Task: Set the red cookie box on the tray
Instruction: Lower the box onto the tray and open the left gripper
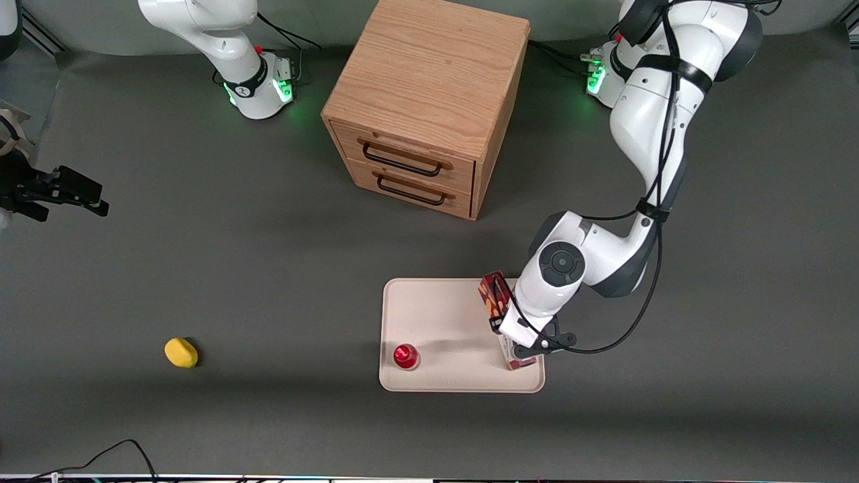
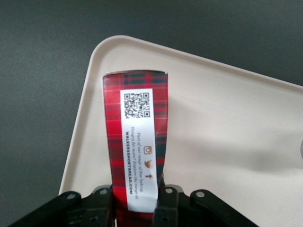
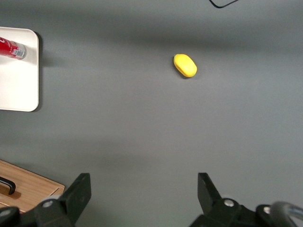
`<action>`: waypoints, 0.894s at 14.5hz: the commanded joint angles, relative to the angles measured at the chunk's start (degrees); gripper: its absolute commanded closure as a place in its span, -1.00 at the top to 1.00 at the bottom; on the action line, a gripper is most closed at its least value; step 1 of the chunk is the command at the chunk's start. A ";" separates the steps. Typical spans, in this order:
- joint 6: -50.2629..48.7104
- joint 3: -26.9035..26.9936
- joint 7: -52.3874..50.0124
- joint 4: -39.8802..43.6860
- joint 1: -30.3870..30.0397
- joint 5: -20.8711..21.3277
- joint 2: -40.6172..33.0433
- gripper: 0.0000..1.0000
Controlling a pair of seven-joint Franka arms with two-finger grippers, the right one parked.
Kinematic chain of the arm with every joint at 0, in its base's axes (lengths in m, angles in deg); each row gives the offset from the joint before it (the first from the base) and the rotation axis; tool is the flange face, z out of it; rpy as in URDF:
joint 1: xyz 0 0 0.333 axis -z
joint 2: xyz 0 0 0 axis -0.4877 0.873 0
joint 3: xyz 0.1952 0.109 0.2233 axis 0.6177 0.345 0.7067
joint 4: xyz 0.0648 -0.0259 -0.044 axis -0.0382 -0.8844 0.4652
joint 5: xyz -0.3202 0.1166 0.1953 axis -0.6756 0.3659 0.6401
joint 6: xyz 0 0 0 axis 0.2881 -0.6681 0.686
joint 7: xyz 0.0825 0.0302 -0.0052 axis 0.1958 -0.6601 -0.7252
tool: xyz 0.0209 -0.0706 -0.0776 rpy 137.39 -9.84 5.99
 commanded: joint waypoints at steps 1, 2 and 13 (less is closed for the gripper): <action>1.49 0.66 0.04 -0.29 0.38 1.40 1.08 0.18; 1.49 0.66 -0.05 -0.12 0.38 1.39 1.08 0.35; -12.18 0.40 2.50 8.22 0.03 0.52 0.30 1.00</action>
